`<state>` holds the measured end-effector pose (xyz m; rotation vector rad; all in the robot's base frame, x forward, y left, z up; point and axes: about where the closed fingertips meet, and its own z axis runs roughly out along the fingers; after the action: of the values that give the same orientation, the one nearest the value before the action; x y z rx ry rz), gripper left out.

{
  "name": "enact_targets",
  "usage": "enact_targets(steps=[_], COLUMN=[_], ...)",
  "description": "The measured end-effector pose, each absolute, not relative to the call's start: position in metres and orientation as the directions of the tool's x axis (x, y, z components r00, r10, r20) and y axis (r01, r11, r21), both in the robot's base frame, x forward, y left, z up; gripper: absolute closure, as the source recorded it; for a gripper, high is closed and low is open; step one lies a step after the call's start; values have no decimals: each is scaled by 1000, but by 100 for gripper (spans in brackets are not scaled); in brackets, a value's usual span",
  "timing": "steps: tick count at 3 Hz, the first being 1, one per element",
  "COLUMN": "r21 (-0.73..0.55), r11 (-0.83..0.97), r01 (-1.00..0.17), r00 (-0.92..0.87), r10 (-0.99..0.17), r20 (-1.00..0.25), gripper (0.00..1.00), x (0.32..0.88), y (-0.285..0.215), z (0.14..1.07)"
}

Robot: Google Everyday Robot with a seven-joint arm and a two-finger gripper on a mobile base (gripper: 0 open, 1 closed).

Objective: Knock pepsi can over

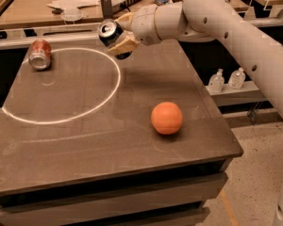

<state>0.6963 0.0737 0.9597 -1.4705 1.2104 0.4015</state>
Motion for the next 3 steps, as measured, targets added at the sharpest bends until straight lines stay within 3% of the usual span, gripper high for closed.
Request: enact_targets(steps=[2,3], r21=[-575,-566], r11=[-71,-344], r01=[-815,-749], r00=[536,661], r10=[-471,-448], r20=[-701,-602], gripper=[100,100], x=[680,643], y=[98,123], z=[958,939])
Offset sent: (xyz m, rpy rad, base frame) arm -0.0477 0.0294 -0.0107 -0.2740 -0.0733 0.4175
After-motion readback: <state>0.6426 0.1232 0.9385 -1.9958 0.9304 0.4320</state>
